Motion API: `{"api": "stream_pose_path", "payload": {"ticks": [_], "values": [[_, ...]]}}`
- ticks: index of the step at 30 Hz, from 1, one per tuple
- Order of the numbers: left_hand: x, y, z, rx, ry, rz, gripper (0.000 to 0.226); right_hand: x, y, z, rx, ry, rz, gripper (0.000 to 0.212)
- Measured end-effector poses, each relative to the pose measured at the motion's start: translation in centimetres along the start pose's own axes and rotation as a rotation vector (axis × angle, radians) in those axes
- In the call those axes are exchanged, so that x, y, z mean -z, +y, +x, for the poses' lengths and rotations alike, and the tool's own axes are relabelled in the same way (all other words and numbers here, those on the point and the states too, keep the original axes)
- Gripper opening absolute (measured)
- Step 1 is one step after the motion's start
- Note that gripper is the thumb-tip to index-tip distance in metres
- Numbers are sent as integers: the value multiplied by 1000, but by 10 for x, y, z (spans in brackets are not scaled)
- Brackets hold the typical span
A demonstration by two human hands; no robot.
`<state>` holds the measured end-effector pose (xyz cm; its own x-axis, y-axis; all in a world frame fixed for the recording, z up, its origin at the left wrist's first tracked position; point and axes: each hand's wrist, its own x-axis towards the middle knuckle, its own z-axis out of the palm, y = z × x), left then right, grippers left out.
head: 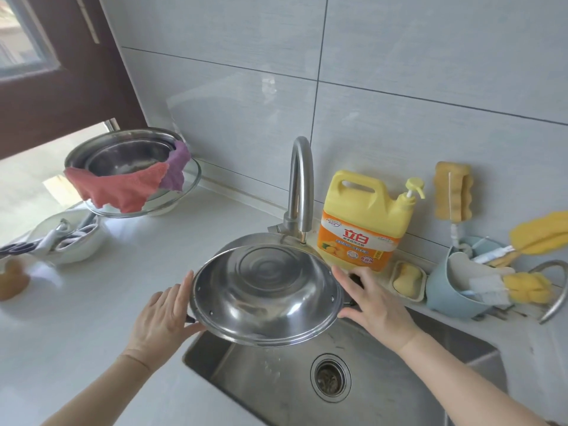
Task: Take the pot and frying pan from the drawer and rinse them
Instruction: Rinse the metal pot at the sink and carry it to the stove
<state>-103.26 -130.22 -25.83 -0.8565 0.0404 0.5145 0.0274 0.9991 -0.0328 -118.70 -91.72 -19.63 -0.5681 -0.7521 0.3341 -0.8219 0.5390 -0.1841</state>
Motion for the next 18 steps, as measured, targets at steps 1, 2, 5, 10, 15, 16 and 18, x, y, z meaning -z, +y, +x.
{"api": "stream_pose_path", "payload": {"ticks": [1,2,5,10,15,16,18], "values": [[0,-4,-2,8,1,5,97,-2,-1,4,9,-1,8,129],[-1,-6,-2,17,3,6,98,-3,-1,6,14,-1,15,128],[-5,-2,4,18,10,-17,98,-1,2,2,4,-5,16,127],[-14,29,32,-35,-18,-54,92,12,23,-28,-92,-19,-1,126],[-22,72,65,-122,-20,-58,89,29,46,-72,-256,-42,-20,129],[-24,79,70,-148,-10,-61,90,31,51,-81,-280,-40,-9,130],[-27,91,80,-198,12,-66,91,36,59,-95,-331,-40,21,132]]}}
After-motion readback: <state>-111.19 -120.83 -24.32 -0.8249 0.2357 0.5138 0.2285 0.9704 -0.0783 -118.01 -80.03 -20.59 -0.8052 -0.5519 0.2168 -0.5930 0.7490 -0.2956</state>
